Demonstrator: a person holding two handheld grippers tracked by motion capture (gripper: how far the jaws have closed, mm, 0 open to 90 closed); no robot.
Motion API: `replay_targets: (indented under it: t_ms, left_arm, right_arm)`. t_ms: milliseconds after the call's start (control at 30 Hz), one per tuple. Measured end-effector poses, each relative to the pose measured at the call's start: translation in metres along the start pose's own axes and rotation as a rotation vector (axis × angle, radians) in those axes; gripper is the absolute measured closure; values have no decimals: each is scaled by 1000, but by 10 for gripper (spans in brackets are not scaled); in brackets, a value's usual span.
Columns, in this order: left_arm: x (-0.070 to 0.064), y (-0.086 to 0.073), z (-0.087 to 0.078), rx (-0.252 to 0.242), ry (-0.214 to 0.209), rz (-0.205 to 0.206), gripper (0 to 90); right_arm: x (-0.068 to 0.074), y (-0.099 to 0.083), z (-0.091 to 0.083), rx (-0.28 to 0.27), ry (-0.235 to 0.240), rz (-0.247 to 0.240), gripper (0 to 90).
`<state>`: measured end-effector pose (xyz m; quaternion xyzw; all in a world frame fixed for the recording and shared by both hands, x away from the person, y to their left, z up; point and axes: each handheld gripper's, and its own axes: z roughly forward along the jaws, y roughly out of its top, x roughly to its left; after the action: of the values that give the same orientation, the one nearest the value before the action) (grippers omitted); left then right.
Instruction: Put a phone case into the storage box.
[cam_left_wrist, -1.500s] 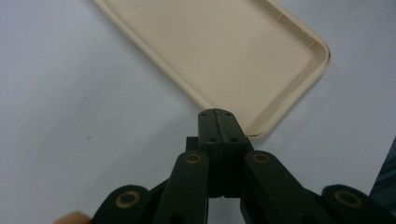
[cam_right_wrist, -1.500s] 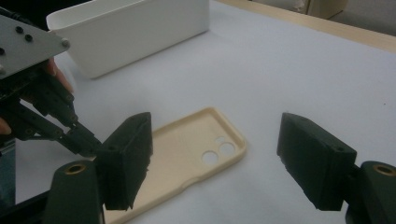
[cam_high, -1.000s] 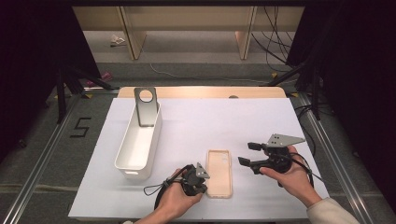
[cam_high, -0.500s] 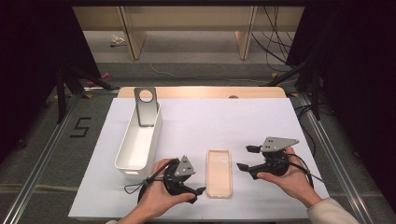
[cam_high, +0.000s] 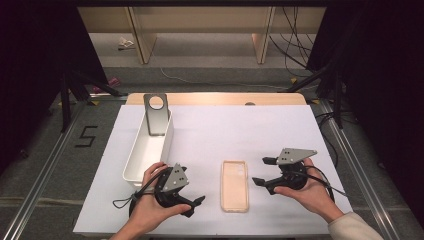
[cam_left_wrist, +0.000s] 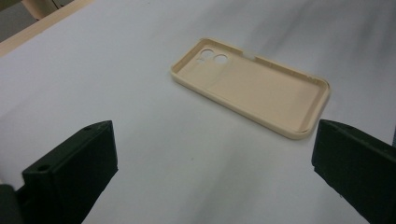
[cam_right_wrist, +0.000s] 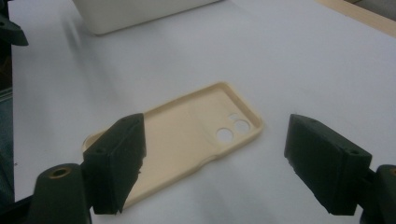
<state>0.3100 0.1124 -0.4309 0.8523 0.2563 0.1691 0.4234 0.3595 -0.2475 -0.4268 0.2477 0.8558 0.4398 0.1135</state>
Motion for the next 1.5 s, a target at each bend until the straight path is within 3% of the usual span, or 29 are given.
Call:
replay_targets:
  t_ms: [100,367,1033,1333,1500]
  left_arm:
    - [4,-3,-3,8,16,14,0]
    - [6,-2,-3,-72,27,2,0]
    - [11,-7,-4,-59,38,-13,0]
    - [11,-8,-2,-48,33,-14,0]
    - [11,-8,0,-44,32,-17,0]
  right_arm:
    - [1,0,1,4,4,-3,215]
    - [2,2,5,-10,25,-4,216]
    - [8,7,5,-7,35,-22,225]
    - [11,6,9,40,53,-36,252]
    - [18,11,14,103,60,-86,279]
